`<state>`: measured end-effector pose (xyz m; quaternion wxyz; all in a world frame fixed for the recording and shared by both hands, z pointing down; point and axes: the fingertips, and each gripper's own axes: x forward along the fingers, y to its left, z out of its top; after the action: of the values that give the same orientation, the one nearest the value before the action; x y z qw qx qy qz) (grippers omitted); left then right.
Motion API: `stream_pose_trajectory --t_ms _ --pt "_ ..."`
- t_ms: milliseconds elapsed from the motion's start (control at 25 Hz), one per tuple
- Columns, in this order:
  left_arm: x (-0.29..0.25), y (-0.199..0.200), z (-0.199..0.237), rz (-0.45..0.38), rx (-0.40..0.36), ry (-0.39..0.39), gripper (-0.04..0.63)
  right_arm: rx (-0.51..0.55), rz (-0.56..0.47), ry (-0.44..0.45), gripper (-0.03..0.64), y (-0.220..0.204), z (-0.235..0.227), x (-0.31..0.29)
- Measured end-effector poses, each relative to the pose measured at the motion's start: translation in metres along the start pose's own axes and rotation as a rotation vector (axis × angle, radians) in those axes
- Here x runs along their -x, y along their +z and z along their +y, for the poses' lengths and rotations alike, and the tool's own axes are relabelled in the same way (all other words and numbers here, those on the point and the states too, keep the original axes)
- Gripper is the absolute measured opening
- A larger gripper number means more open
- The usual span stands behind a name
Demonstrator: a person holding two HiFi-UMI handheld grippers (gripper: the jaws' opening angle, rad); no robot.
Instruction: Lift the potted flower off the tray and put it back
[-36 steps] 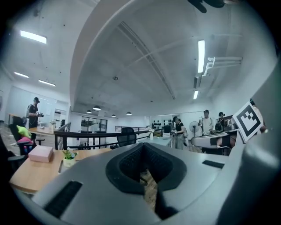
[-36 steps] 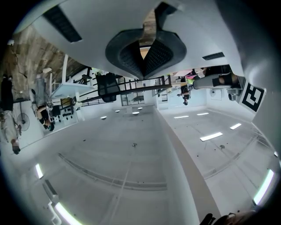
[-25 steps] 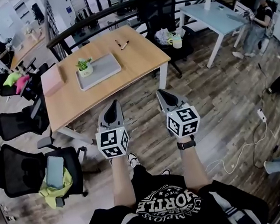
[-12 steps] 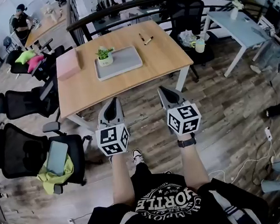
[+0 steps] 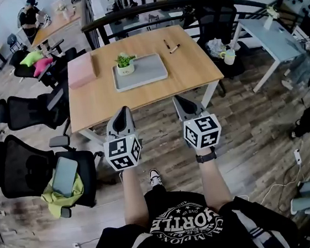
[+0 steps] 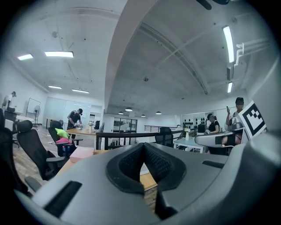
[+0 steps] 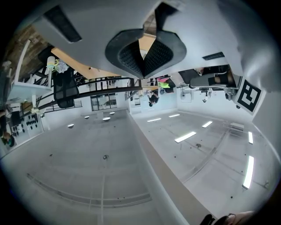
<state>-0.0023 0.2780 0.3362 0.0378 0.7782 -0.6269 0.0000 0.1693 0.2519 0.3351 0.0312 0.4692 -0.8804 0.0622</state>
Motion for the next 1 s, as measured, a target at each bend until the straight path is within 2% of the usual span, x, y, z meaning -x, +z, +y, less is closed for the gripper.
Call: stream_pose_trajectory --t_ms 400,800,1000 --pt "-0.04 -0.009 0.038 0.03 0.015 -0.038 0.018 0.024 0.035 0.001 0.02 -0.002 0.008 -0.059" --pt "-0.07 -0.01 0.092 0.052 0.019 -0.085 0.018 0.039 0.053 0.033 0.02 0.003 0.045 -0.133" --pt "-0.08 -0.016 0.122 0.055 0.025 -0.083 0.018 0.043 0.057 0.042 0.02 0.0 0.059 -0.164"
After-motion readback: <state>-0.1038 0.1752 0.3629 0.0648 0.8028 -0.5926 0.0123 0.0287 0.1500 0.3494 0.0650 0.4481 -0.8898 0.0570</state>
